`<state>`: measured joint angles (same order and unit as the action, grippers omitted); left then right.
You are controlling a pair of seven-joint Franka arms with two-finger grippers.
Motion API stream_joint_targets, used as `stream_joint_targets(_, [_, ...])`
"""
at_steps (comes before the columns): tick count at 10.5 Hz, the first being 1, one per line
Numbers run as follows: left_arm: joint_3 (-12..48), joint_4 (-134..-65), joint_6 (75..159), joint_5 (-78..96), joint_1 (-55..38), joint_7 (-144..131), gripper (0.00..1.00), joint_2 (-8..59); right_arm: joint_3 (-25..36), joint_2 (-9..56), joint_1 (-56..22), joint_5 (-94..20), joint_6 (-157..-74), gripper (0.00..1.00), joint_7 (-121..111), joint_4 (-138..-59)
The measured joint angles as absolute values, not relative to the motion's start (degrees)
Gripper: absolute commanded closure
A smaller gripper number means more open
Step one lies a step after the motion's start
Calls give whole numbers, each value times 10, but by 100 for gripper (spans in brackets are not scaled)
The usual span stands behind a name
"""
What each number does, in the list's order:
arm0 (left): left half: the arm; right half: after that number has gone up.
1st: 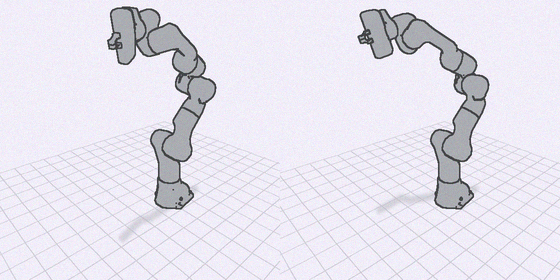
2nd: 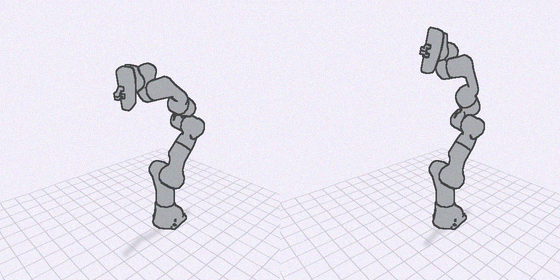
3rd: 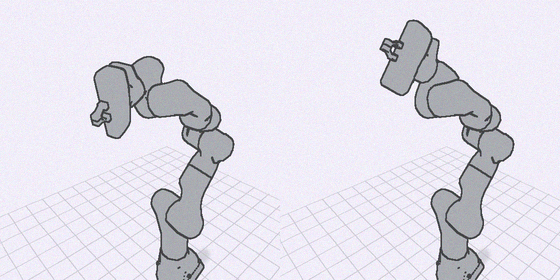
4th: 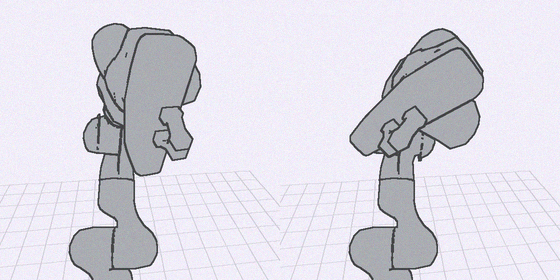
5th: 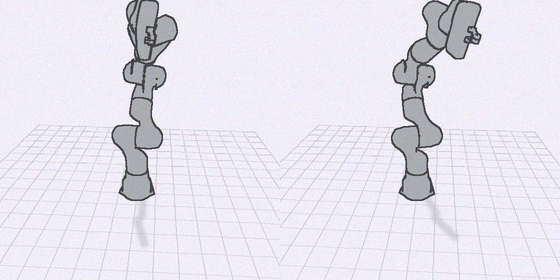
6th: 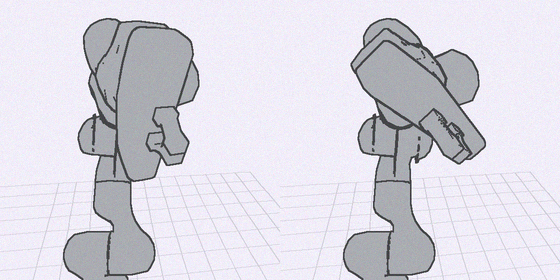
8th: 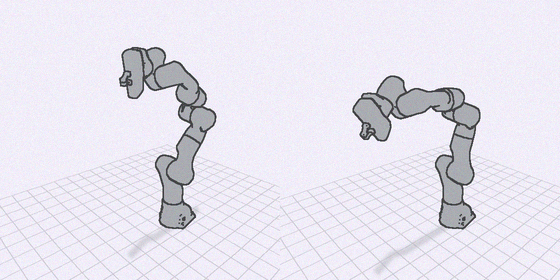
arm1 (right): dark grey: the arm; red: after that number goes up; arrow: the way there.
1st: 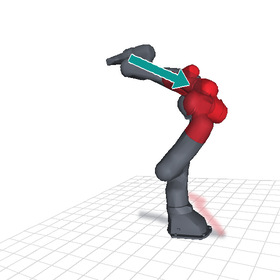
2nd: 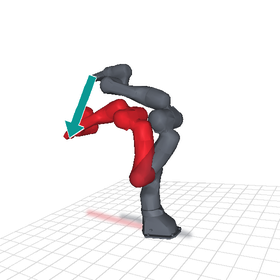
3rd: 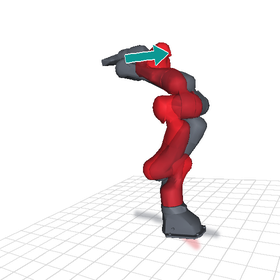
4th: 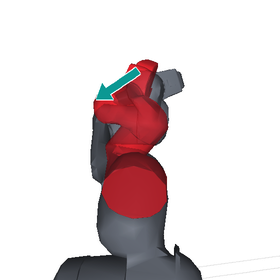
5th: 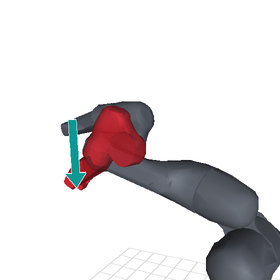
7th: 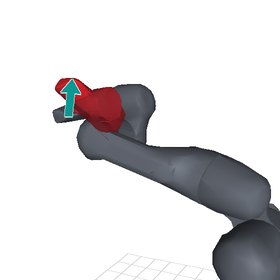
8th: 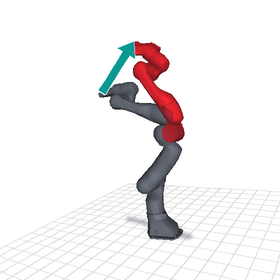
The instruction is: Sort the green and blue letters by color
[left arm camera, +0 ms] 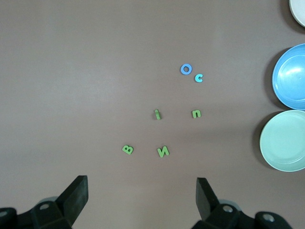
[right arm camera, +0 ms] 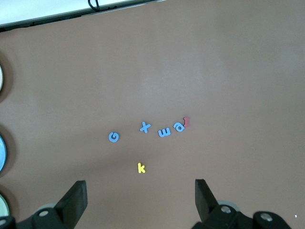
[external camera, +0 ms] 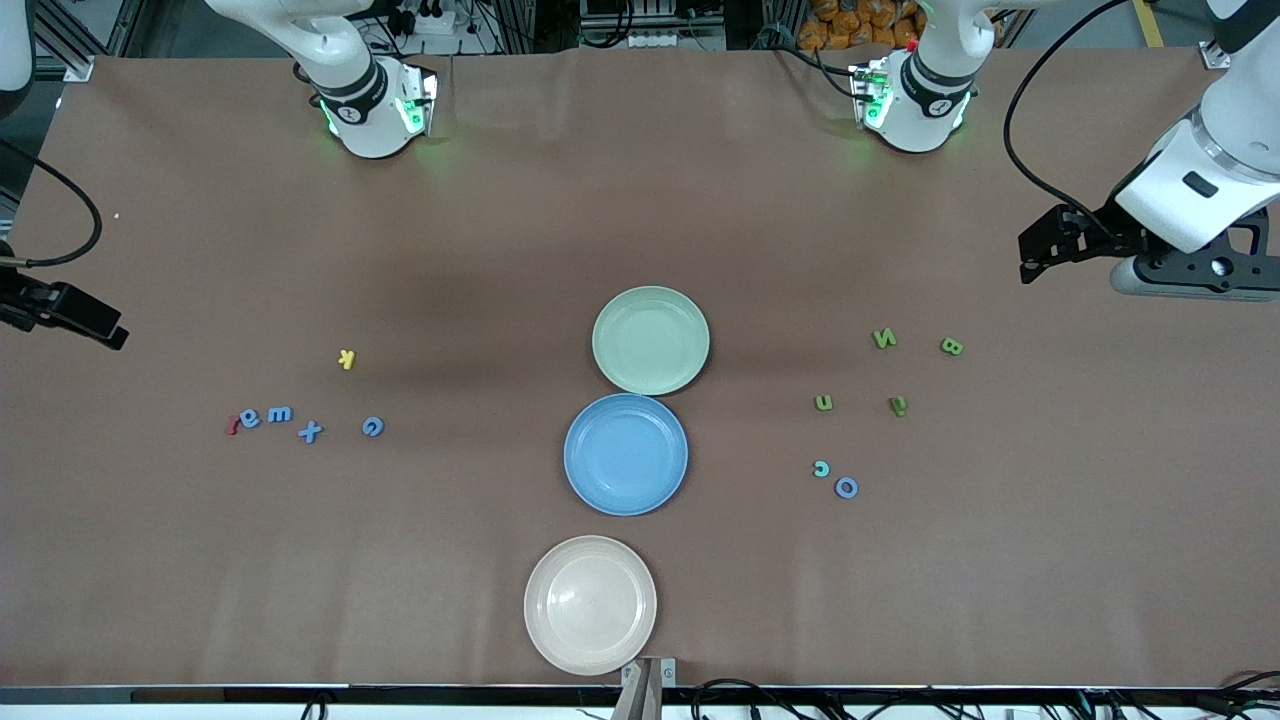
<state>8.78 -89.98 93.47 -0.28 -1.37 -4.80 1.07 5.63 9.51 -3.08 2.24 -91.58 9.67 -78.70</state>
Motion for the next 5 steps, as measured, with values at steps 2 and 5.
stream_joint_targets(2, [90,-900,935,-23,-19,-47,0,15,57,95,-31,22,-916,0,97,-787])
stream_joint_targets(5, [92,-900,935,-27,-22,-47,0,18,56,98,-31,22,-919,0,97,-787])
